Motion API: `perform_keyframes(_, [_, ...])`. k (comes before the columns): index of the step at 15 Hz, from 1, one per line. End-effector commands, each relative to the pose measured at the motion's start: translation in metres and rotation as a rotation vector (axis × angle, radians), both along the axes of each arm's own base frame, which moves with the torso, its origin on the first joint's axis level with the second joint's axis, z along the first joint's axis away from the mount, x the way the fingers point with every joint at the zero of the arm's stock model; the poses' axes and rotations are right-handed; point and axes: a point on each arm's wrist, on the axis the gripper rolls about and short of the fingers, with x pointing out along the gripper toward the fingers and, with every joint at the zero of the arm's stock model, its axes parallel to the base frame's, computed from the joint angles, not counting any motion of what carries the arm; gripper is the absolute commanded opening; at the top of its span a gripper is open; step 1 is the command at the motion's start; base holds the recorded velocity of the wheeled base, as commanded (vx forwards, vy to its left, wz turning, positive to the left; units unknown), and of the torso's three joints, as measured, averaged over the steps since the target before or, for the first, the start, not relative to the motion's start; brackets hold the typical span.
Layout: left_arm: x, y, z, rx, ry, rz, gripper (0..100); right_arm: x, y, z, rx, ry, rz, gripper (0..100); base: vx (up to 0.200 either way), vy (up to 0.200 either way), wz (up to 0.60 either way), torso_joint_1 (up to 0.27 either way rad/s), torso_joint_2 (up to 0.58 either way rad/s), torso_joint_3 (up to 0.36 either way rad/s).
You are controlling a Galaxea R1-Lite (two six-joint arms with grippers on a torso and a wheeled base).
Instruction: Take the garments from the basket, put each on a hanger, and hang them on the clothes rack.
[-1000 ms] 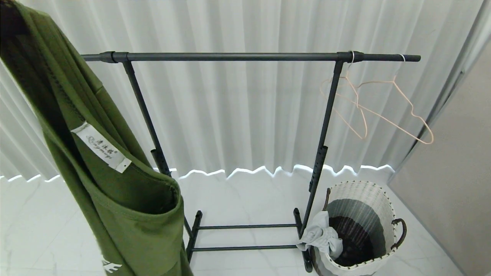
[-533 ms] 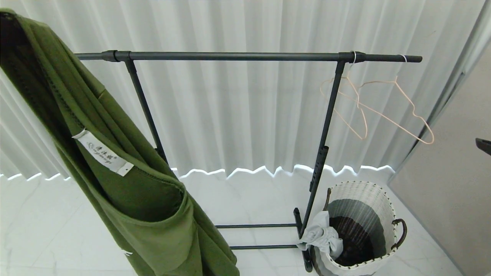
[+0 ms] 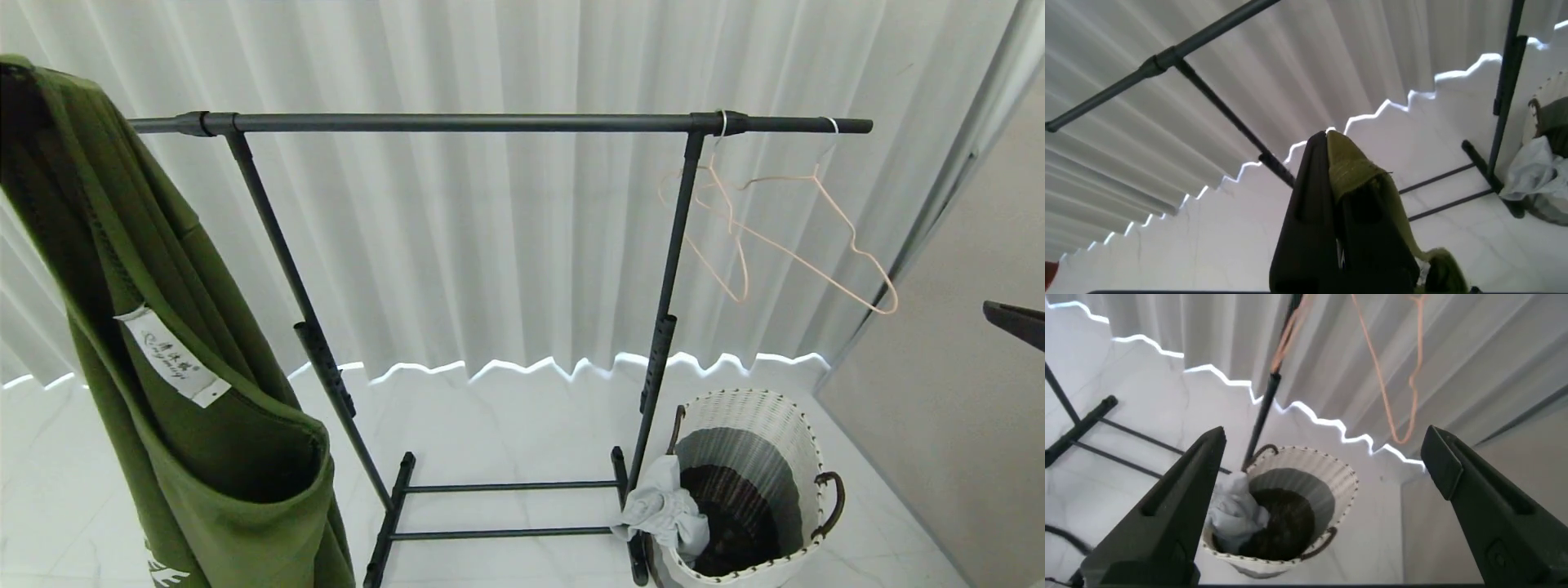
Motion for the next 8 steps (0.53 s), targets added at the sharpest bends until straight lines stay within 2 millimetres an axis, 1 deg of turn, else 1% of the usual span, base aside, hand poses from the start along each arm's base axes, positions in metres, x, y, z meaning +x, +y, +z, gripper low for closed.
perform_keyframes(1, [0.0005,-0.0007,-0.0005,0.003,0.002,0.0,0,0.002,0.0004,-0.0027,-0.003,0.012,0.002,100,0.0,-0.2,0.0,0.002,0.0,0.007])
perform_keyframes(4, [0.0006,-0.0008,-0.0028,0.01,0.006,0.001,0,0.0023,0.0005,-0.0049,-0.004,0.019,0.002,100,0.0,-0.2,0.0,0.002,0.0,0.001])
perform_keyframes(8, [0.0004,-0.0006,-0.0033,0.011,0.007,0.001,0,0.0037,0.0007,-0.0059,0.0,0.027,0.001,100,0.0,0.0,0.0,0.0,0.0,0.0])
